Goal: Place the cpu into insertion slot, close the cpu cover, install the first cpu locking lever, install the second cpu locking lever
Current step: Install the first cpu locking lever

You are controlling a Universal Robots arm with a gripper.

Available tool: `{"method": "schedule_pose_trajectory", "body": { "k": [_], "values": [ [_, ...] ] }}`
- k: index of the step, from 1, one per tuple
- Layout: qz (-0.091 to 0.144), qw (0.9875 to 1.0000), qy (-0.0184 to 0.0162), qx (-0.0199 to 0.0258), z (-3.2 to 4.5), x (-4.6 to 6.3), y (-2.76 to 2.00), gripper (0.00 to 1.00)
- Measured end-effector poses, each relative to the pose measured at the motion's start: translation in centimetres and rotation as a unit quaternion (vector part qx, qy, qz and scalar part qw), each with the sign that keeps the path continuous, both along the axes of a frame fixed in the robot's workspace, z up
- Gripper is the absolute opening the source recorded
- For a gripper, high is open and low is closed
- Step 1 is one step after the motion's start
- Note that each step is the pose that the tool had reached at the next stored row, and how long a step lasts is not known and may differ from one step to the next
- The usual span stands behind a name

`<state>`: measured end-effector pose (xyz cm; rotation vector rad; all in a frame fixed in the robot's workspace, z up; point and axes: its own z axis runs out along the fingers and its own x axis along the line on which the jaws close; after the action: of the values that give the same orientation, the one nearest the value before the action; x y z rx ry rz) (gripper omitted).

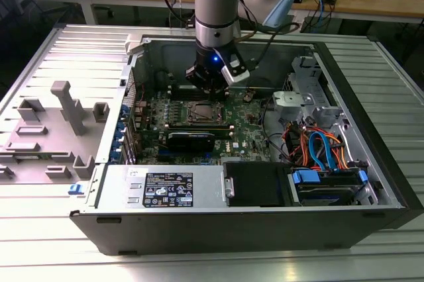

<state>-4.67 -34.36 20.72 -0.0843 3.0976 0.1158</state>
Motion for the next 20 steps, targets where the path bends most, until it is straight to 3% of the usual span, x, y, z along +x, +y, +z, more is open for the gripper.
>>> {"method": "schedule_pose_trajectory", "body": {
  "k": [16, 19, 20],
  "values": [
    [-0.001, 1.0, -0.0001, 0.0002, -0.5, 0.16, -0.27, 0.11],
    [0.0, 1.0, 0.0, 0.0036, -0.47, 0.16, -0.28, 0.11],
    [0.0, 1.0, -0.0002, 0.0066, -0.4, 0.16, -0.27, 0.11]
  ]
}}
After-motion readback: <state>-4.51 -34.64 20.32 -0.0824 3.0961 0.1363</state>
